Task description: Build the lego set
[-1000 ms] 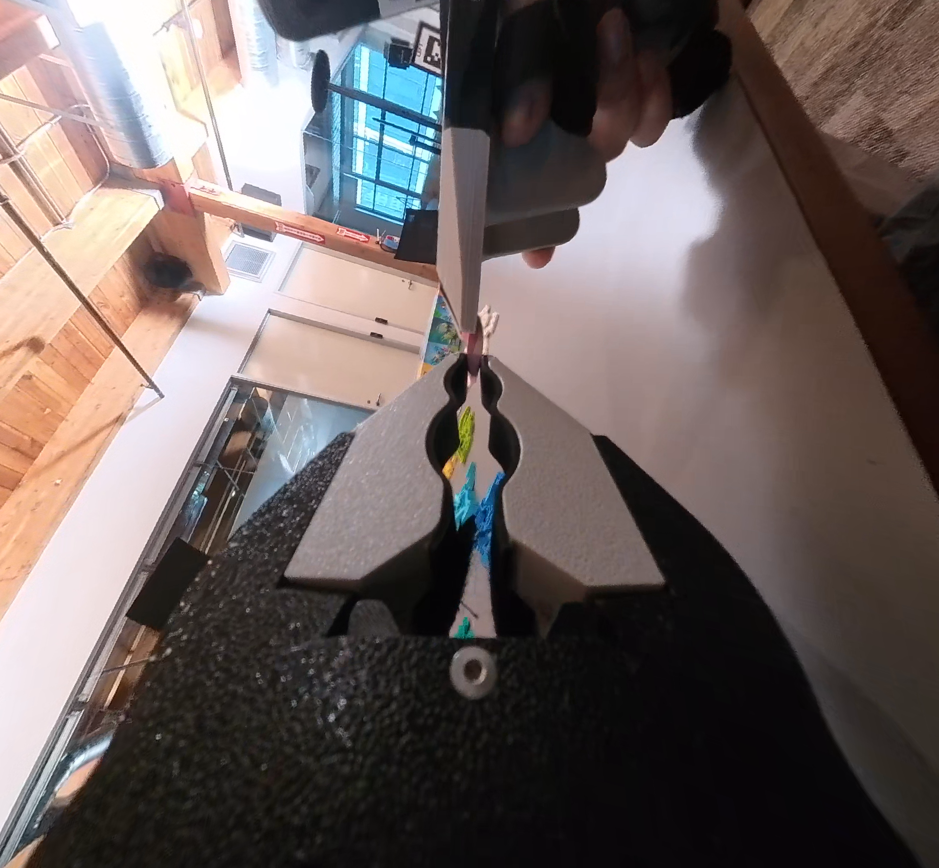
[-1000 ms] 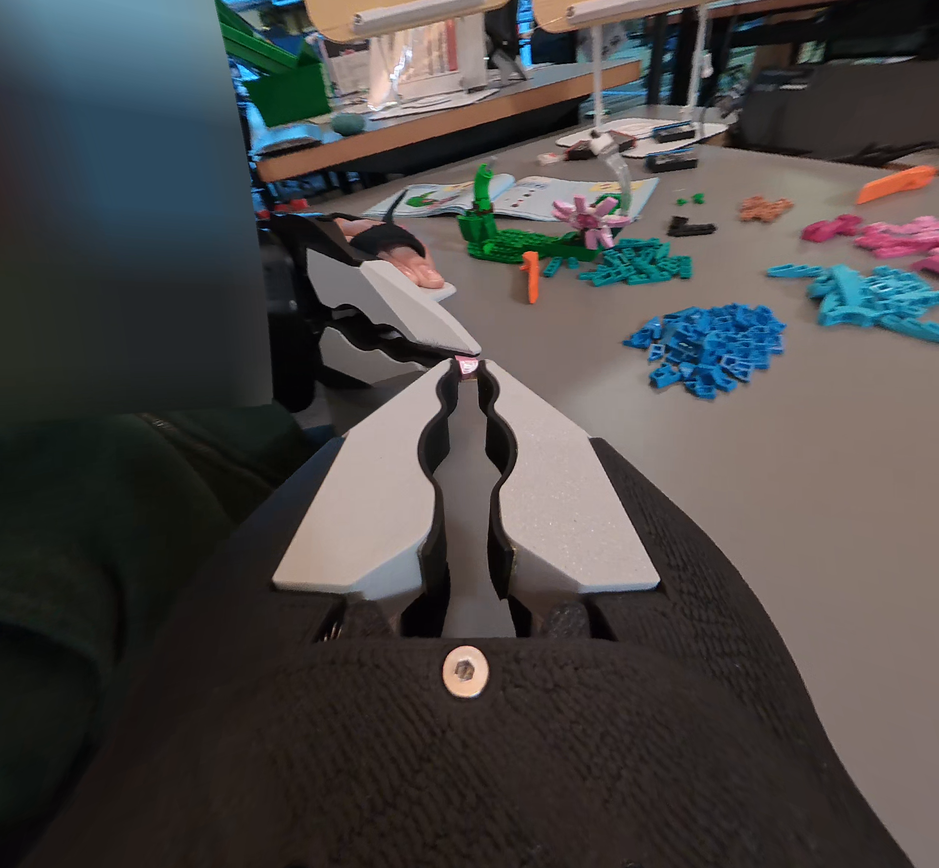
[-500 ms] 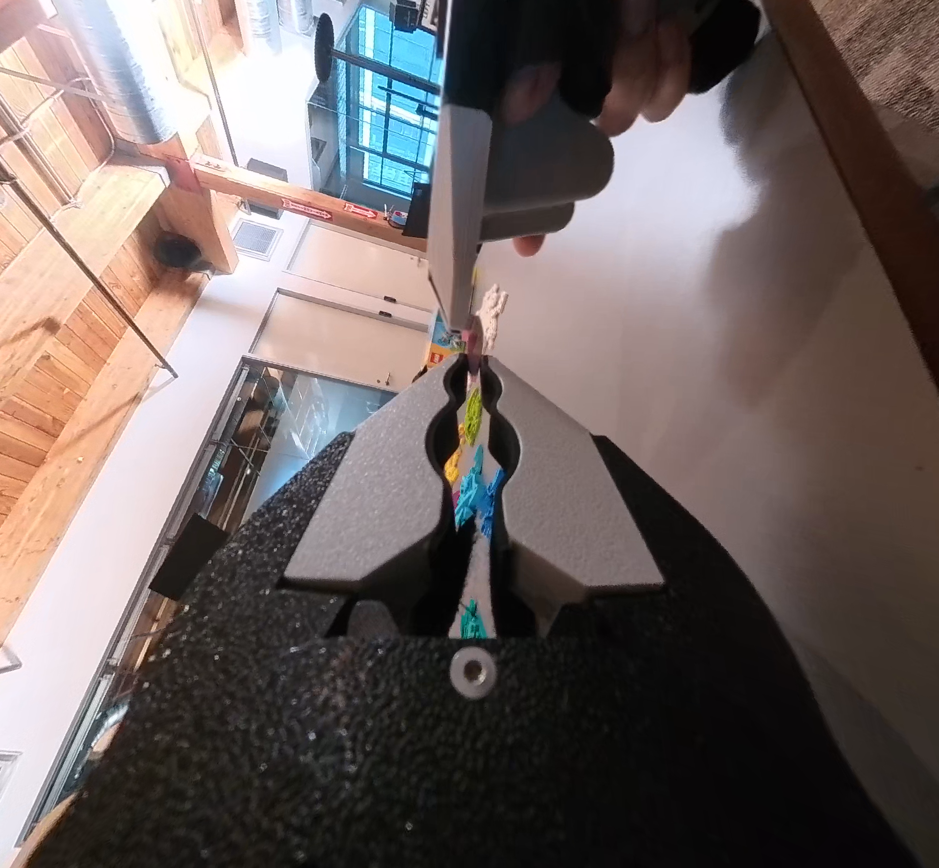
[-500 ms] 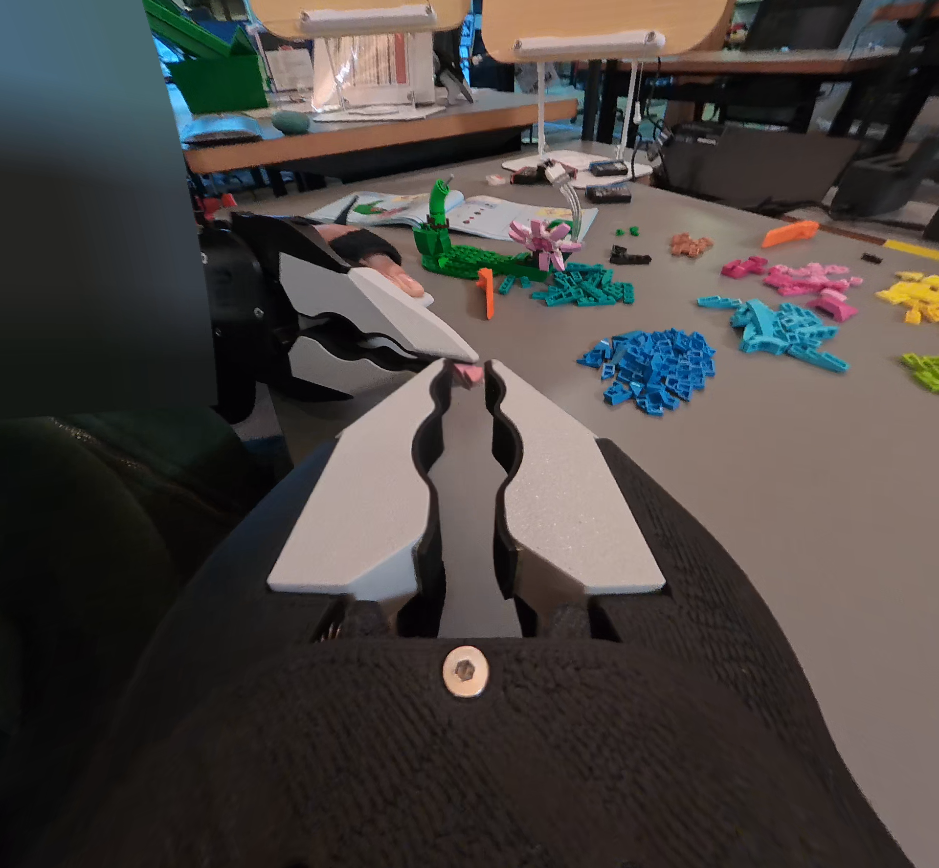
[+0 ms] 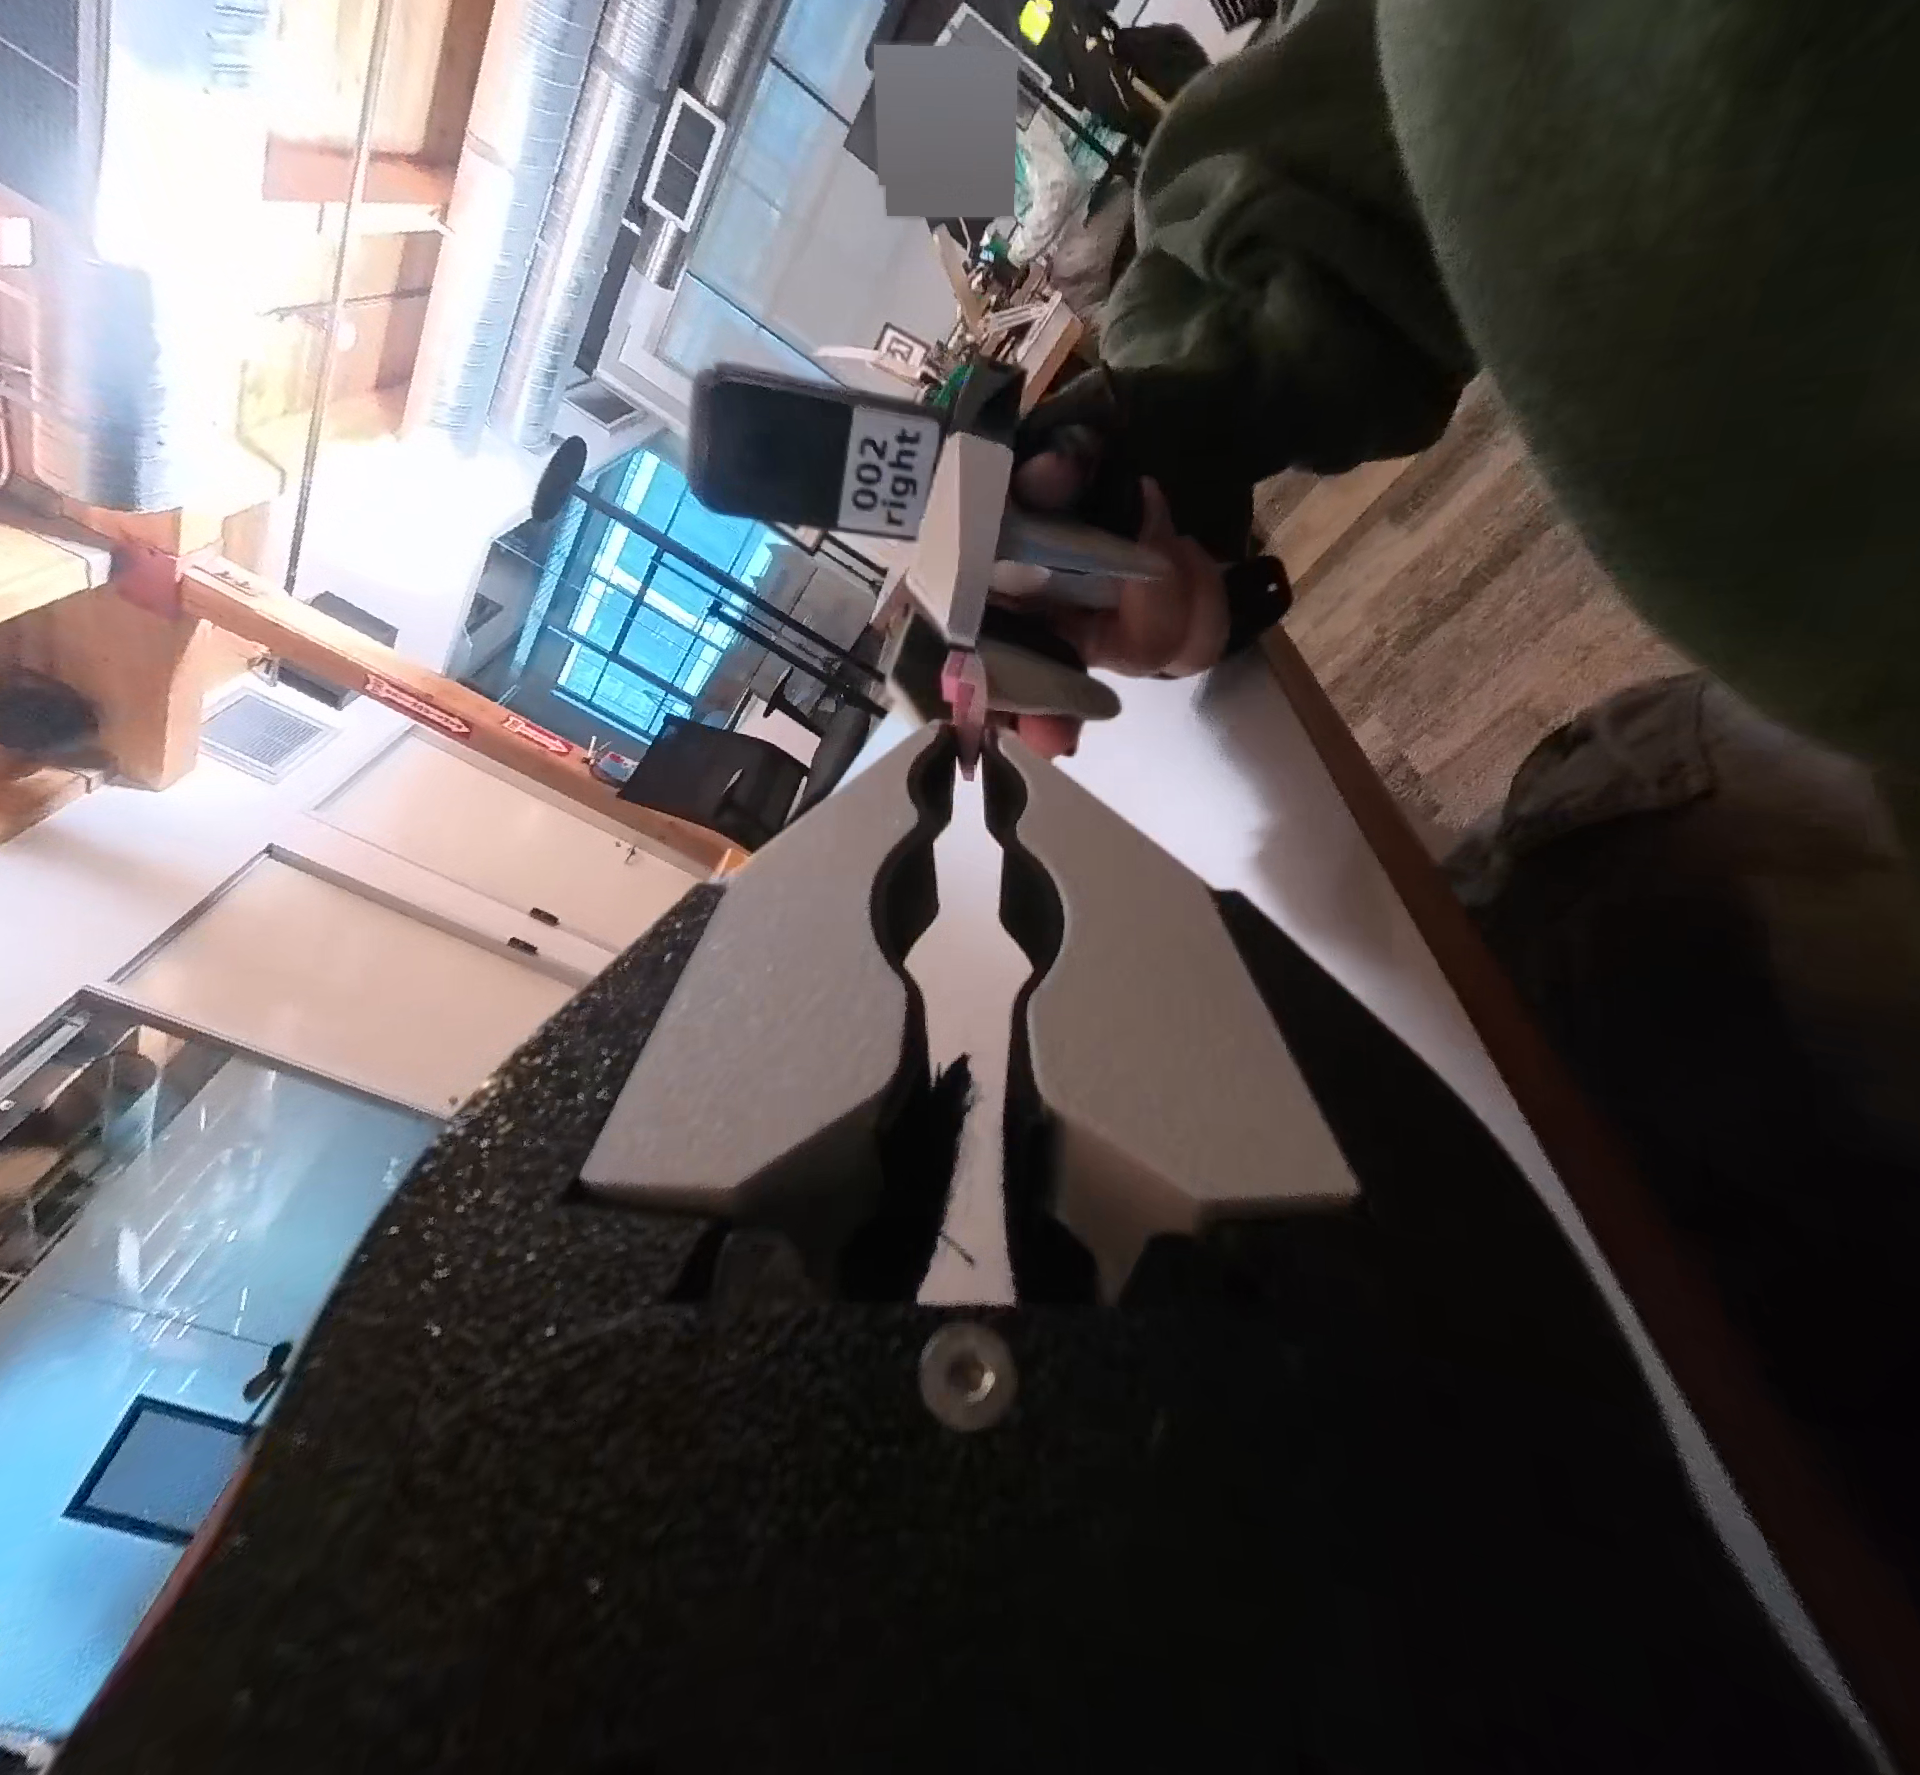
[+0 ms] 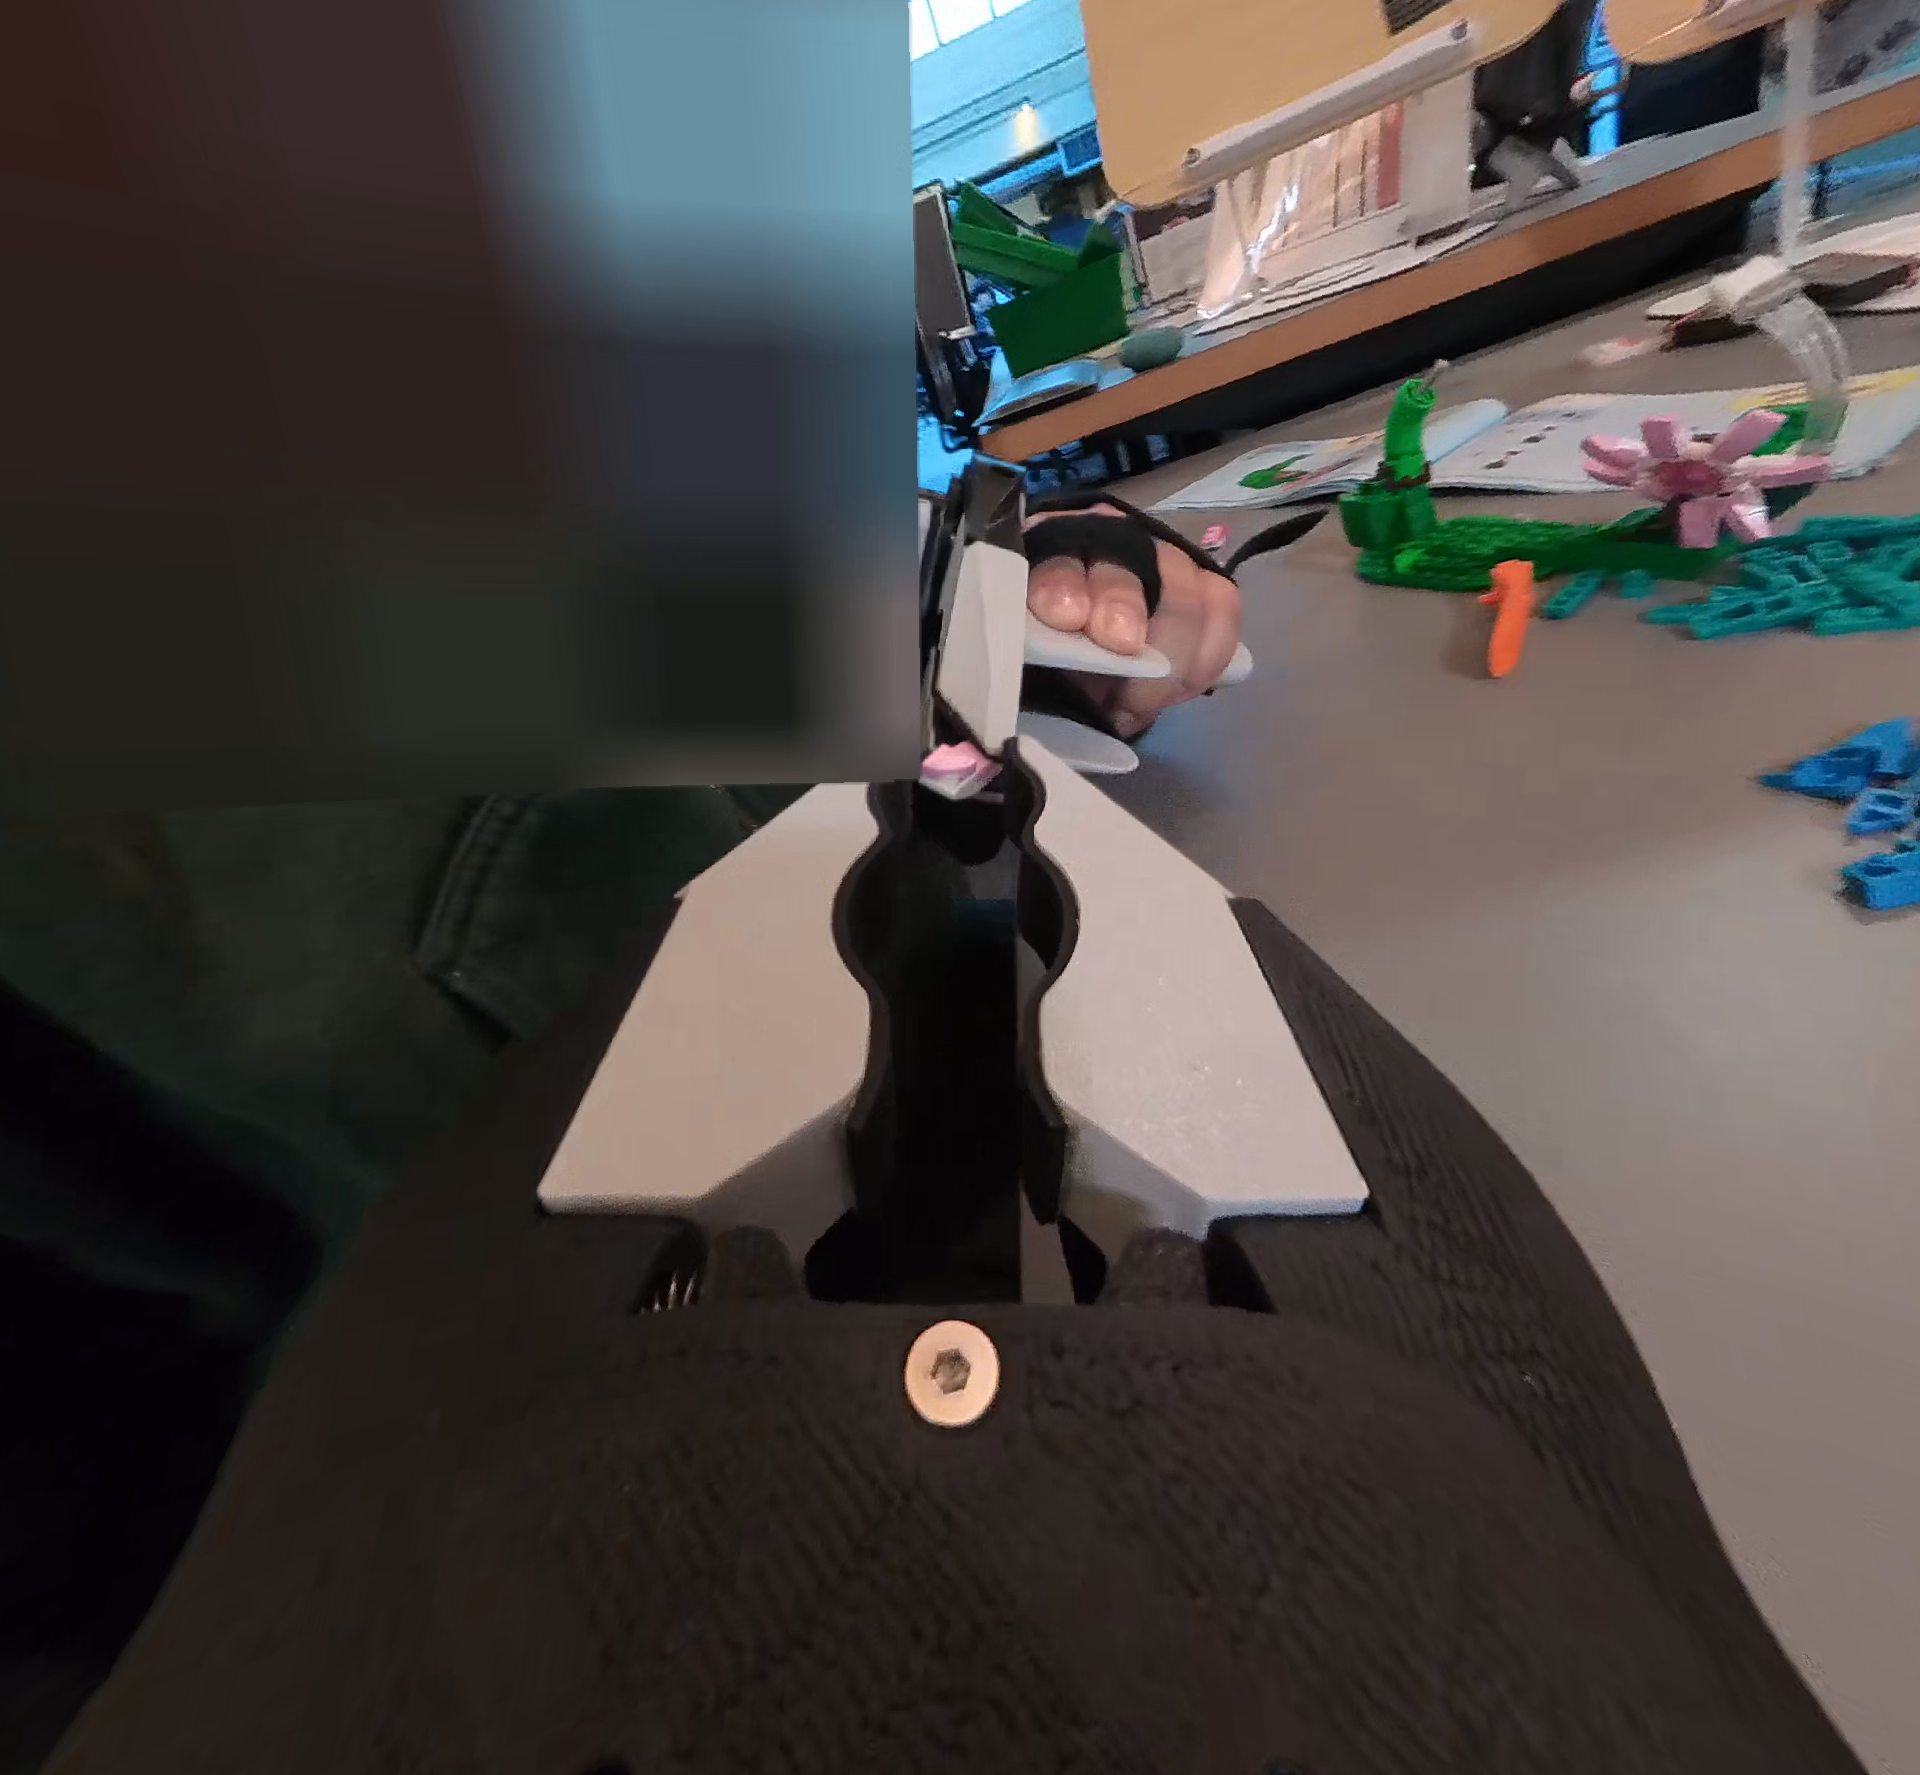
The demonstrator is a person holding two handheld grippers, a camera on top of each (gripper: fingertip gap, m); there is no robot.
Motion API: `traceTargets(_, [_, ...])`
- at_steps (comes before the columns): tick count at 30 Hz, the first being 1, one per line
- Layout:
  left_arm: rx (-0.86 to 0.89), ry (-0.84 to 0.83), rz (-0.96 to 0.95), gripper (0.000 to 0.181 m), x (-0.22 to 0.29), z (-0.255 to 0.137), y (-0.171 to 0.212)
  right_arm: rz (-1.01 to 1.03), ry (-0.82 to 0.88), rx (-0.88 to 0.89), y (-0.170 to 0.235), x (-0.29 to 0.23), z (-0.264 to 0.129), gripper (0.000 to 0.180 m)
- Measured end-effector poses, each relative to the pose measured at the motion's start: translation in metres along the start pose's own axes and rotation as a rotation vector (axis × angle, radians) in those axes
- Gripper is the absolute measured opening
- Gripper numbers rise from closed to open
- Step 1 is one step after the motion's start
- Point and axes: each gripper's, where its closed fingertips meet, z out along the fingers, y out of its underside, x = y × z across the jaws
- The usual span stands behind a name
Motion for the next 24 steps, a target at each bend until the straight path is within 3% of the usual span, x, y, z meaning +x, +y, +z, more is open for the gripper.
traceTargets(9, [0.019,-0.009,-0.030,0.002,-0.002,0.000,-0.004,0.023,-0.044,0.028,-0.003,-0.004,-0.001,0.011])
traceTargets(24, [-0.230,-0.110,0.200,0.002,-0.011,0.004,0.031,-0.144,0.248,-0.061,0.000,0.032,-0.007,0.006])
